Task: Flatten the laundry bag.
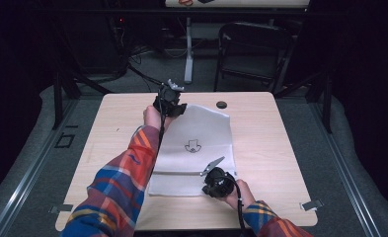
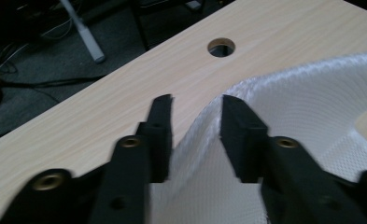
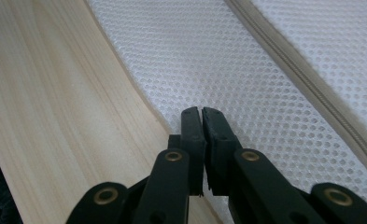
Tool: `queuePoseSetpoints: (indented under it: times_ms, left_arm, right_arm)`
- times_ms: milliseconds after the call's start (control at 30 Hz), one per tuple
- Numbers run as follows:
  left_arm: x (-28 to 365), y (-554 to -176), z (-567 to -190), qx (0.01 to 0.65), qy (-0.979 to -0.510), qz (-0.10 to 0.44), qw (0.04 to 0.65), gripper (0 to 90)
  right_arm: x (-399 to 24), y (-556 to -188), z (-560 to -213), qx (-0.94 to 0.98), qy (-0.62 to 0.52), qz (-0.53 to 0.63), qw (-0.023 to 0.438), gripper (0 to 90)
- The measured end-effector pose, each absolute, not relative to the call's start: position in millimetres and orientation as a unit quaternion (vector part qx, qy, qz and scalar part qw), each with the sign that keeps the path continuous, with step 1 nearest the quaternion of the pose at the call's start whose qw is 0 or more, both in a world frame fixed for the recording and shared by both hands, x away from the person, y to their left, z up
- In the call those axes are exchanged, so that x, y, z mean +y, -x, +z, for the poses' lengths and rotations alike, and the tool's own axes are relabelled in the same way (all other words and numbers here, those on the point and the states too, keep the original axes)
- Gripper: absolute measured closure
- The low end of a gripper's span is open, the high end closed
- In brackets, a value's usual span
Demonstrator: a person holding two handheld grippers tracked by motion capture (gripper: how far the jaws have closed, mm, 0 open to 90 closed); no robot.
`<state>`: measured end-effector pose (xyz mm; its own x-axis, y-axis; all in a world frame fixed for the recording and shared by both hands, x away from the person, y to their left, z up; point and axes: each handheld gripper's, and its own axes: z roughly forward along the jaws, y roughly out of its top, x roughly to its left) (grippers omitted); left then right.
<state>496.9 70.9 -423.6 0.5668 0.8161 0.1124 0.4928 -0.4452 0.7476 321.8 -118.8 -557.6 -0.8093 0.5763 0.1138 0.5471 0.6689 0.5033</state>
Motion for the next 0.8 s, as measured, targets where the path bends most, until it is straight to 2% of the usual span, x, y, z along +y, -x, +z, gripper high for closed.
queuePoseSetpoints:
  times_ms: [200, 233, 333, 433, 500, 533, 567, 633, 800]
  left_arm:
    - [78, -495, -417, 0.407, -0.808, 0.232, 0.357, 19.5]
    - [78, -495, -417, 0.407, -0.808, 0.232, 0.357, 18.4]
    - [82, -489, -418, 0.404, -0.811, 0.215, 0.364, 16.0]
    - [86, -482, -423, 0.399, -0.816, 0.201, 0.366, 15.6]
    - [90, -477, -427, 0.395, -0.821, 0.19, 0.366, 15.3]
    - [92, -472, -432, 0.393, -0.827, 0.178, 0.361, 14.3]
    - [92, -472, -432, 0.393, -0.827, 0.178, 0.361, 13.5]
    - [95, -466, -439, 0.39, -0.832, 0.164, 0.36, 12.8]
    - [104, -446, -459, 0.384, -0.837, 0.132, 0.366, 11.4]
  right_arm:
    - [-131, -325, -543, 0.914, -0.306, 0.265, 0.025, 75.3]
    - [-131, -325, -543, 0.914, -0.306, 0.265, 0.025, 75.3]
    - [-139, -327, -537, 0.908, -0.319, 0.272, 0.023, 68.0]
    - [-150, -330, -532, 0.9, -0.337, 0.274, 0.025, 50.4]
    - [-153, -331, -530, 0.898, -0.343, 0.273, 0.023, 47.3]
    - [-159, -333, -528, 0.894, -0.354, 0.275, 0.017, 35.9]
    - [-159, -333, -528, 0.894, -0.354, 0.275, 0.017, 35.9]
    - [-168, -336, -526, 0.889, -0.367, 0.273, 0.032, 29.0]
    - [-185, -343, -524, 0.883, -0.384, 0.266, 0.045, 24.9]
